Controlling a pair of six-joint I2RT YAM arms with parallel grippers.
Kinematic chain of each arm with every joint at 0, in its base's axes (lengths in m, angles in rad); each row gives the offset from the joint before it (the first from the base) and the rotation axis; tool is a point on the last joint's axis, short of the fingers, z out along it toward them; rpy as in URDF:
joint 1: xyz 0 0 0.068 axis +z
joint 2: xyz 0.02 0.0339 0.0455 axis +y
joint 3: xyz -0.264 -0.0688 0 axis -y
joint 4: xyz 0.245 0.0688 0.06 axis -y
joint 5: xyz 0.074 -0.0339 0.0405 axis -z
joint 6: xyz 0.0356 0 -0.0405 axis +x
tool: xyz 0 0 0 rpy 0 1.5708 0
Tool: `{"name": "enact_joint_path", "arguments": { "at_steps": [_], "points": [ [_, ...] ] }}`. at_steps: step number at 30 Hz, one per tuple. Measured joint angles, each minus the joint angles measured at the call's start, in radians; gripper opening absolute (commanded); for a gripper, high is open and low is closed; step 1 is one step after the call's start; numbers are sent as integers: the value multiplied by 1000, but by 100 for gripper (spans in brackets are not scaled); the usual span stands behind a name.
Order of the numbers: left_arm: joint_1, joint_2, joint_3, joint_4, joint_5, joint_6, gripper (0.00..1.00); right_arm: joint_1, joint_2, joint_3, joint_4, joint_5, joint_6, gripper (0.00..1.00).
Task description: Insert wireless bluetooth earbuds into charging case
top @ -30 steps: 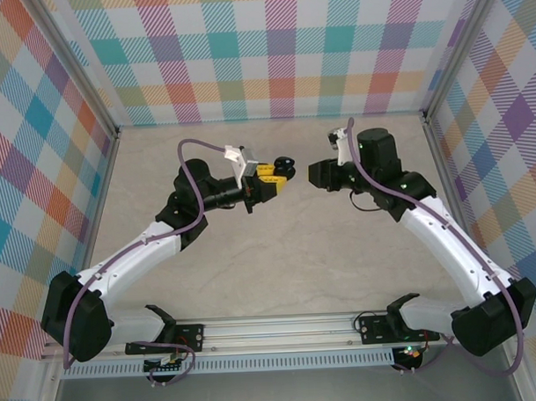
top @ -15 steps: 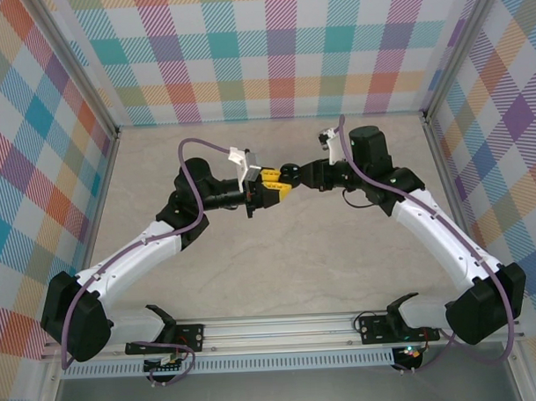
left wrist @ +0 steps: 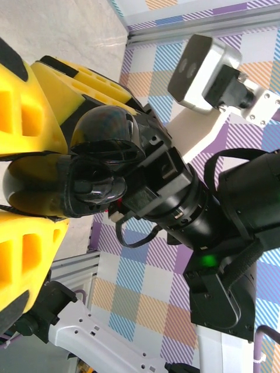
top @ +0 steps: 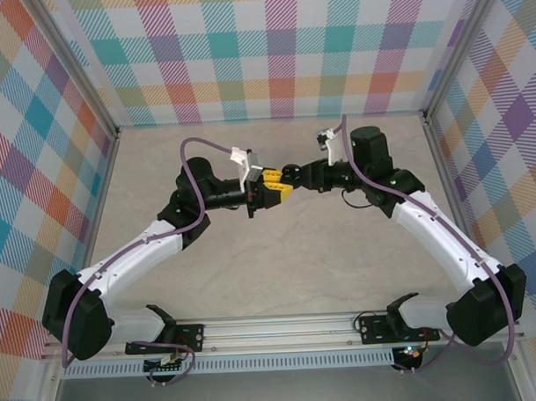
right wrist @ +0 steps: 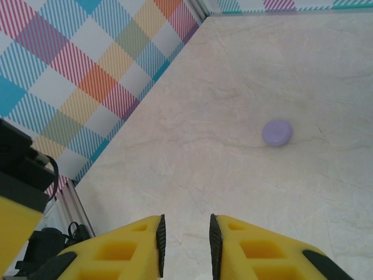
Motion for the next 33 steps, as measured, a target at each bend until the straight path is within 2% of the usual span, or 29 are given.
{"name": "enact_joint_path", "arguments": {
  "at_steps": [33],
  "points": [
    [-8, 42, 4, -2, -33, 0, 3, -11, -91, -74, 54, 11, -1, 29]
  ]
}}
